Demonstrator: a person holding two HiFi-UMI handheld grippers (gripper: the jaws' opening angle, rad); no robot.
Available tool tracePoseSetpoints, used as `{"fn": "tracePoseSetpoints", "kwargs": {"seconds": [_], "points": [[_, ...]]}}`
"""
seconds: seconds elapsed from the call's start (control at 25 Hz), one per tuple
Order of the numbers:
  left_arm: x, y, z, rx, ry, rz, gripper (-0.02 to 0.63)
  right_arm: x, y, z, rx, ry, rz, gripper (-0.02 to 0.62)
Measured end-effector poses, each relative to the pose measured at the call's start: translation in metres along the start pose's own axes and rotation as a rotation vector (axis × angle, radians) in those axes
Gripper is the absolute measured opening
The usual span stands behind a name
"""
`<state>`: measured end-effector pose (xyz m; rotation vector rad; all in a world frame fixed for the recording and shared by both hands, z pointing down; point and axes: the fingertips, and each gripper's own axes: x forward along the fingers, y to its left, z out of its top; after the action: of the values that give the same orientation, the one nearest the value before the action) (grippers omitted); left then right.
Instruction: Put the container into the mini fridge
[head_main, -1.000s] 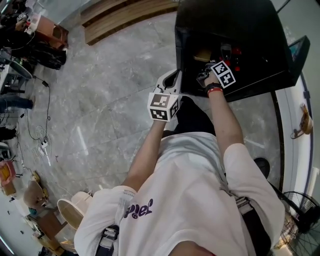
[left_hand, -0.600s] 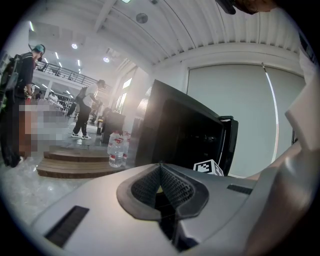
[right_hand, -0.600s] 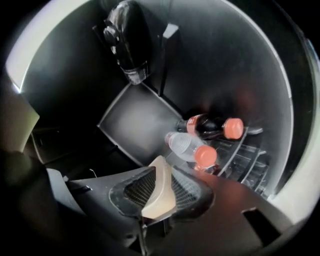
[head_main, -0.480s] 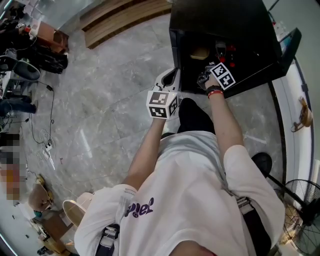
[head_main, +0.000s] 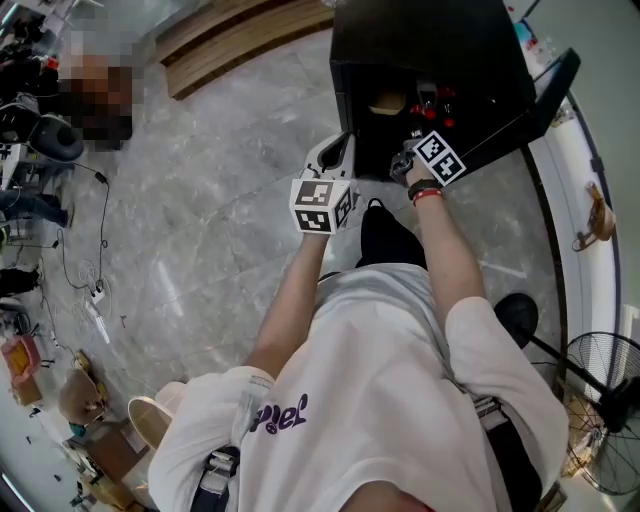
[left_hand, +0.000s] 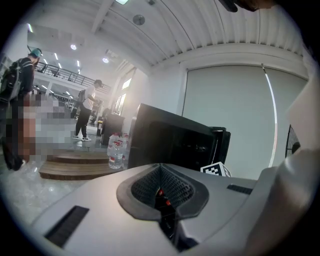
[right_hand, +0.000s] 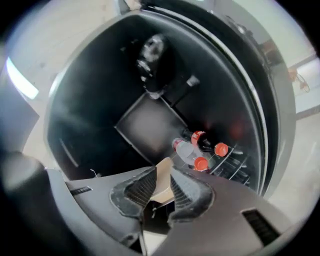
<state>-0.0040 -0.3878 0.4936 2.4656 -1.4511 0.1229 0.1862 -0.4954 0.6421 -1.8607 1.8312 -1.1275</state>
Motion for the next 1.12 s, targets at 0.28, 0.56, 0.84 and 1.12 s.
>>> {"fn": "tracePoseSetpoints", "kwargs": {"seconds": [0.28,0.56,0.84,1.12], "points": [[-0.037,-0.015,0.011,0.039,0.006,-0.007,0.018,-0.044,0.029,0.002,-0.097,0.005,0.029,0.075],[-0.067,-0.021,0.015,0.037,0.014,-0.005,0.018,-0.084,0.046,0.003,-0.236,0.010,0.047,0.075],[-0.100,-0.020,0.025,-0.007,0.001,-0.016,0.018,-0.128,0.082,0.001,-0.422,0.002,0.109,0.075],[-0.120,-0.018,0.035,0.028,-0.017,-0.012,0.018,-0.178,0.111,0.010,-0.545,-0.019,0.133,0.074]]}}
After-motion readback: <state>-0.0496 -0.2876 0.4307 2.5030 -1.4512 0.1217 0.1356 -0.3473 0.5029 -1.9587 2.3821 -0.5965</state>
